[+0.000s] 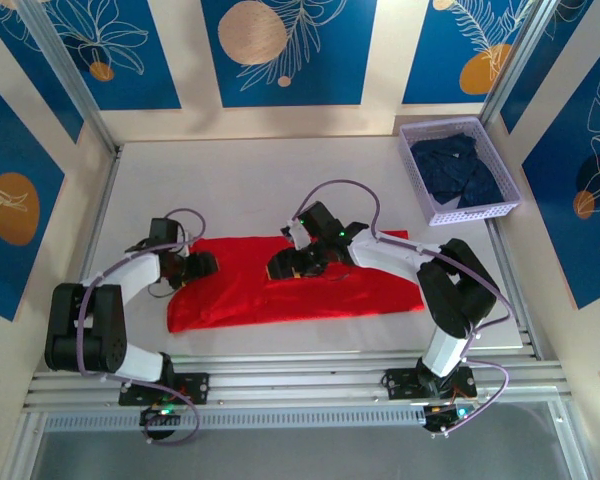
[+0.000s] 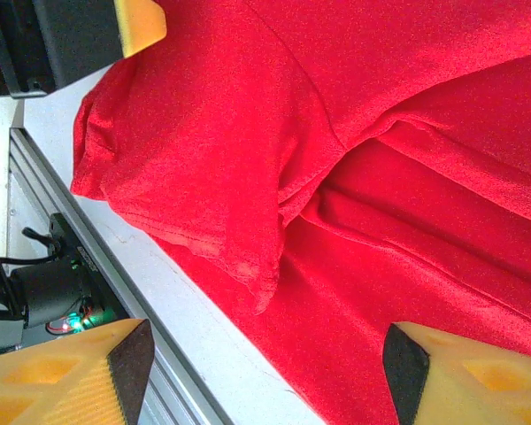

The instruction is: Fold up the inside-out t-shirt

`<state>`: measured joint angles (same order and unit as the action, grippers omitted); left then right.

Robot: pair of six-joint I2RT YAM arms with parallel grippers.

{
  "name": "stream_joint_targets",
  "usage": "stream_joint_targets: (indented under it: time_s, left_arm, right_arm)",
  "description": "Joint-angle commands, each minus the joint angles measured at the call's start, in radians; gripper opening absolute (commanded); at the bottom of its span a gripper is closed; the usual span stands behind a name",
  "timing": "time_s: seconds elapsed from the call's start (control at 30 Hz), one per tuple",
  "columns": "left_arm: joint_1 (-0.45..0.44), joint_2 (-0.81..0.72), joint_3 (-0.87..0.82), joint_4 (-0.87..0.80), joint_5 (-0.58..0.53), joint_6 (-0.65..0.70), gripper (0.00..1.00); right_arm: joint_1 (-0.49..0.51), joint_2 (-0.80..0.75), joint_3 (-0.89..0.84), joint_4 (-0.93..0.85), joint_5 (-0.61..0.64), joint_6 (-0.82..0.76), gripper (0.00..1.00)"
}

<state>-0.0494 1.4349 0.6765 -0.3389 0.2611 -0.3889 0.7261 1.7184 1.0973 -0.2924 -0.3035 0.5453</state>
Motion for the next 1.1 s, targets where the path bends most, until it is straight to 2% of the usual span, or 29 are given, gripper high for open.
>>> stream_joint_targets:
  time_s: [0.0, 0.3, 0.7, 0.9, 1.0, 1.07]
  left_arm:
    - [-0.021, -0.018, -0.03, 0.027, 0.095, -0.002, 0.67]
    - [-0.047, -0.025, -0.042, 0.054, 0.122, 0.004, 0.51]
    - [-0.133, 0.031, -0.025, 0.074, 0.08, 0.021, 0.41]
    - [-0.145, 0.072, -0.026, 0.107, 0.035, 0.013, 0.21]
    - [-0.145, 0.072, -0.045, 0.145, 0.016, -0.003, 0.03]
    - [-0.141, 0.051, -0.062, 0.171, 0.0, -0.023, 0.0]
  right_arm:
    - [-0.008, -0.011, 0.016, -0.019, -0.015, -0.002, 0.71]
    - [-0.01, 0.001, 0.006, -0.011, -0.017, 0.01, 0.71]
    - [-0.012, 0.007, -0.002, -0.008, -0.015, 0.01, 0.71]
    - [-0.015, 0.005, -0.002, -0.011, -0.011, 0.008, 0.71]
    - [-0.021, 0.0, 0.001, -0.023, -0.003, 0.0, 0.7]
    - [-0.034, -0.009, 0.004, -0.038, 0.007, -0.013, 0.7]
